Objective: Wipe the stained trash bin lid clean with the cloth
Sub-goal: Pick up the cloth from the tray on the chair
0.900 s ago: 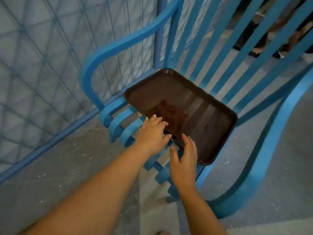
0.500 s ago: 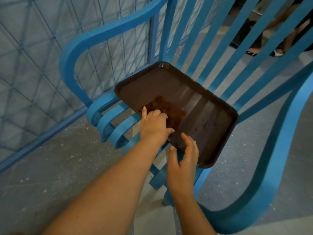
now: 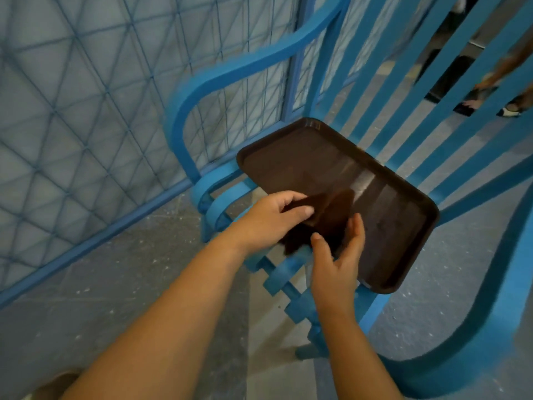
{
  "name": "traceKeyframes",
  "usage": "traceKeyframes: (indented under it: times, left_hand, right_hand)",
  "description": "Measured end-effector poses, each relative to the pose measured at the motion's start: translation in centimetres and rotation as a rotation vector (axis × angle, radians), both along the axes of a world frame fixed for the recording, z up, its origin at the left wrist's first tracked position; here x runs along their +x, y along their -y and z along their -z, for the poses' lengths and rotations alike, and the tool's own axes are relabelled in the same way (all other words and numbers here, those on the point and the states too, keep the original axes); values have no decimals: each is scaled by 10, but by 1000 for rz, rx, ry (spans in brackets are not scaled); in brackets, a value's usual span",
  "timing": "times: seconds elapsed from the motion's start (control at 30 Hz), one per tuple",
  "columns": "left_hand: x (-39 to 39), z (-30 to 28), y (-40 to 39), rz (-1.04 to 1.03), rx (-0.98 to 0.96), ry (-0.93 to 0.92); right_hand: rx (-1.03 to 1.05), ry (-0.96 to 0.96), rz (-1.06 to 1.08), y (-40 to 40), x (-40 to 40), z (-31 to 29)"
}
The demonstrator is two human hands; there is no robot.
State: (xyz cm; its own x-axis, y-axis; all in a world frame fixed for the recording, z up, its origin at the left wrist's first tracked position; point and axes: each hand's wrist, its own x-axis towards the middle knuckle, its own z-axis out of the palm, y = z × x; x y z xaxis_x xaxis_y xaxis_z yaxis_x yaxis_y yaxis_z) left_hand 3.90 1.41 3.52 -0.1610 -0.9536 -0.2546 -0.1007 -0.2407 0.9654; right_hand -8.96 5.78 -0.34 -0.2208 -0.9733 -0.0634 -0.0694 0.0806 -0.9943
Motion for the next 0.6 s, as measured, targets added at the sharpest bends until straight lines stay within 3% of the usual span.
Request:
traceKeyframes:
  times: [0.1,0.23,0.43,0.6]
  left_hand:
    - [25,-6,-23,-55,168,-277]
    - [55,-1,-58,-270,328,-429]
    - [104,22,-132,-477,395,-575]
    - [130,46,-193,-801,471,-440]
  right_hand:
    - [119,272,-97,-3,10,-9]
    - [280,437,-292,-11,35,-12]
    - [351,314,-373,-41,79,0]
    - [404,213,-580,-70,106,20]
